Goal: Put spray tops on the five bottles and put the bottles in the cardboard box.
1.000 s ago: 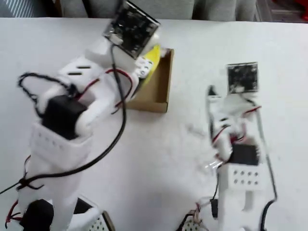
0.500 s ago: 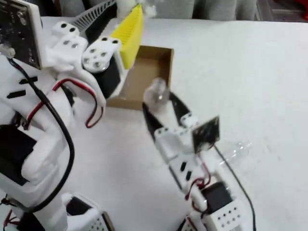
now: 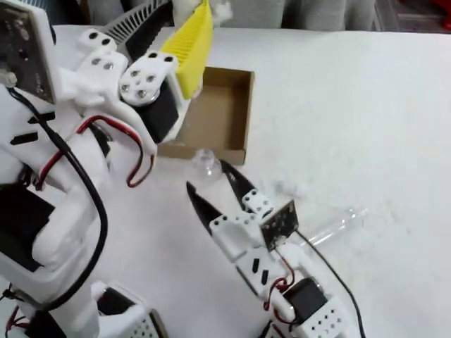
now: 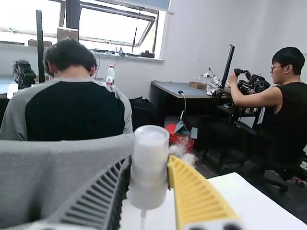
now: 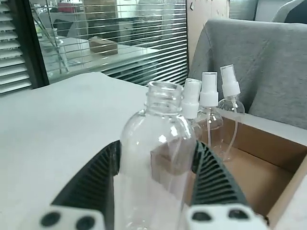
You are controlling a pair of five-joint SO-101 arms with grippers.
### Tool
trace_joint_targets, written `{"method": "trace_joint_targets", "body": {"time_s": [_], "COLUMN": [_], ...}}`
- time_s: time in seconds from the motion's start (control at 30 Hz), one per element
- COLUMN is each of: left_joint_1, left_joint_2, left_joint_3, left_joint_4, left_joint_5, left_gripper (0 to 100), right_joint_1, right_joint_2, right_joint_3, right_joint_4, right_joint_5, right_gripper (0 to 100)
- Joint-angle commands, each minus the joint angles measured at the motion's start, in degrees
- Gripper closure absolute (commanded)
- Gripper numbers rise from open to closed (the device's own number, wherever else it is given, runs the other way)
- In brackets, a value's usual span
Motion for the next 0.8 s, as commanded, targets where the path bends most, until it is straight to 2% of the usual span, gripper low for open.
{"method": "trace_joint_targets", "body": {"time_s": [0.0, 0.07, 0.3, 0.4, 0.53, 0.7, 0.77], "left_joint_1": [-0.22, -0.57, -2.33, -2.33, -2.33, -2.42, -2.42], "left_joint_2": [-1.71, -1.71, -2.24, -6.73, -16.84, -29.76, -33.71], "left_joint_3": [-1.32, -1.32, -0.18, 5.36, 22.07, 48.44, 55.03], "left_joint_4": [6.68, 9.67, 12.22, 10.73, 1.05, -19.08, -26.20], "left_joint_5": [9.49, 12.84, 13.10, 12.92, 12.92, 11.96, 11.16], "left_gripper": [98, 98, 98, 98, 98, 98, 98], "right_joint_1": [0.84, 0.75, 0.84, 0.84, 0.84, 0.92, 0.92], "right_joint_2": [-0.40, -0.40, -0.40, -0.40, -0.40, -0.40, -0.40], "right_joint_3": [0.35, 0.53, 0.53, 0.53, 0.62, 1.14, 1.14], "right_joint_4": [-0.31, -0.22, 0.04, 0.13, 0.13, 0.13, 0.13], "right_joint_5": [0.53, 0.53, 0.53, 0.53, 0.53, 0.53, 0.53], "right_gripper": [98.2, 98.2, 98.2, 98.2, 98.2, 98.2, 98.2]}}
